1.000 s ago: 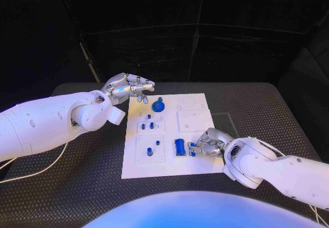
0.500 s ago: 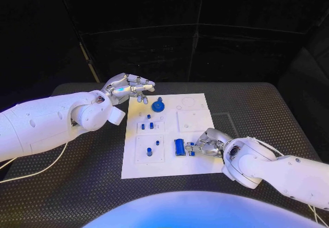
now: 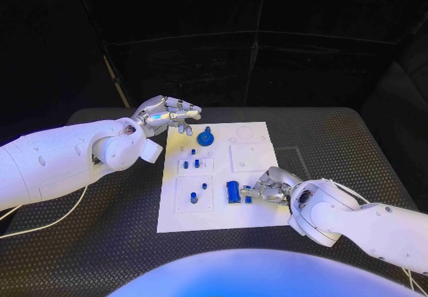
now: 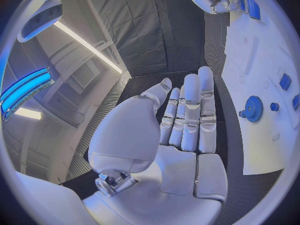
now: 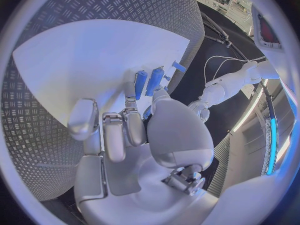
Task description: Assemble the parts on the task board
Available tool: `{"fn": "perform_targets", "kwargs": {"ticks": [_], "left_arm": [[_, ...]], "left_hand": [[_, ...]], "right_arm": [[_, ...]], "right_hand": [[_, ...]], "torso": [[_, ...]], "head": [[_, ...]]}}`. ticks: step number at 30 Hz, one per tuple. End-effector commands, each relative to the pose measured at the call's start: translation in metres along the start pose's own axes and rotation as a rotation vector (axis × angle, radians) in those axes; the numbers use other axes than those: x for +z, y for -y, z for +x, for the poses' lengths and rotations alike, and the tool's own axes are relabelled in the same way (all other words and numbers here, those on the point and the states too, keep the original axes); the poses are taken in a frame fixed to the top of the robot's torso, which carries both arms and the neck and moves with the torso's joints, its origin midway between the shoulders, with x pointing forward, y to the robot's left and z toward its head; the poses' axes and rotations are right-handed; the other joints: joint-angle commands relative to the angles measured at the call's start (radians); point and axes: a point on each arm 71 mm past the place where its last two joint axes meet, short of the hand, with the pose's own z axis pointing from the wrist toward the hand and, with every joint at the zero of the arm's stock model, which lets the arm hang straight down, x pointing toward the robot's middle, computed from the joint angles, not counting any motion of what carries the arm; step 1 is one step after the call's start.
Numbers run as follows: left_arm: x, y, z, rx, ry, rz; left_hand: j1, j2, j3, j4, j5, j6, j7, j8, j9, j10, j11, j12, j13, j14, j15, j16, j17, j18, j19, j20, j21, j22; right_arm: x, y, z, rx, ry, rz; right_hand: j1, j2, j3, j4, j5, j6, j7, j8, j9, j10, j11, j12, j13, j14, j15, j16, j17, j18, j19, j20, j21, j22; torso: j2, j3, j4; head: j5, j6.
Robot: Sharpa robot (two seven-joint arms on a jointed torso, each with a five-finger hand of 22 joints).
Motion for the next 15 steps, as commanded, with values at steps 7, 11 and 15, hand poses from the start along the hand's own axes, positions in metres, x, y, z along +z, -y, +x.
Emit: {"fn": "perform_targets", "kwargs": {"ticks": [7,11,15], "left_arm": [[0.0001,0.001,0.0004,-0.004,-0.012,0.003],[-0.0003,0.0009,-0.0008,-0.003,-0.008,0.002],[-0.0007,0.0009,-0.0014,-0.003,-0.007,0.002]], "left_hand": [[-0.008,0.005,-0.006,0.002,-0.005,-0.004,0.0,0.003,0.0,-0.005,0.0,0.007,-0.001,-0.007,0.001,-0.005,-0.001,0.006,0.008,0.001,-0.004,-0.002],[-0.008,0.005,-0.006,0.002,-0.005,-0.004,0.0,0.003,0.0,-0.005,0.0,0.007,-0.001,-0.007,0.001,-0.005,-0.001,0.006,0.008,0.001,-0.004,-0.002],[-0.008,0.005,-0.006,0.002,-0.005,-0.004,0.0,0.003,0.0,-0.005,0.0,0.007,-0.001,-0.007,0.001,-0.005,-0.001,0.006,0.008,0.001,-0.004,-0.002]], "right_arm": [[-0.0032,-0.0089,-0.0045,-0.074,0.067,-0.084],[-0.0036,-0.0096,-0.0069,-0.129,0.097,-0.104],[-0.0035,-0.0083,-0.0077,-0.153,0.1,-0.104]], "right_hand": [[0.029,0.019,-0.019,-0.006,0.03,-0.004,-0.005,-0.002,0.005,0.022,-0.005,-0.002,0.099,0.099,-0.009,0.0,0.229,-0.006,-0.003,-0.001,-0.004,0.0],[0.037,0.022,-0.021,-0.006,0.034,-0.005,-0.005,-0.002,0.006,0.021,-0.005,-0.004,0.098,0.098,-0.008,0.0,0.228,-0.006,-0.003,-0.001,-0.004,-0.001],[0.049,0.025,-0.024,-0.008,0.04,-0.006,-0.004,-0.003,0.008,0.021,-0.004,-0.004,0.098,0.099,-0.008,0.0,0.229,-0.006,-0.003,-0.001,-0.005,0.0]], "torso": [[0.0,0.0001,0.0009],[0.0,-0.0004,0.001],[0.001,-0.0003,0.0016]], "head": [[-0.001,0.0],[-0.002,0.0],[-0.003,0.0]]}}
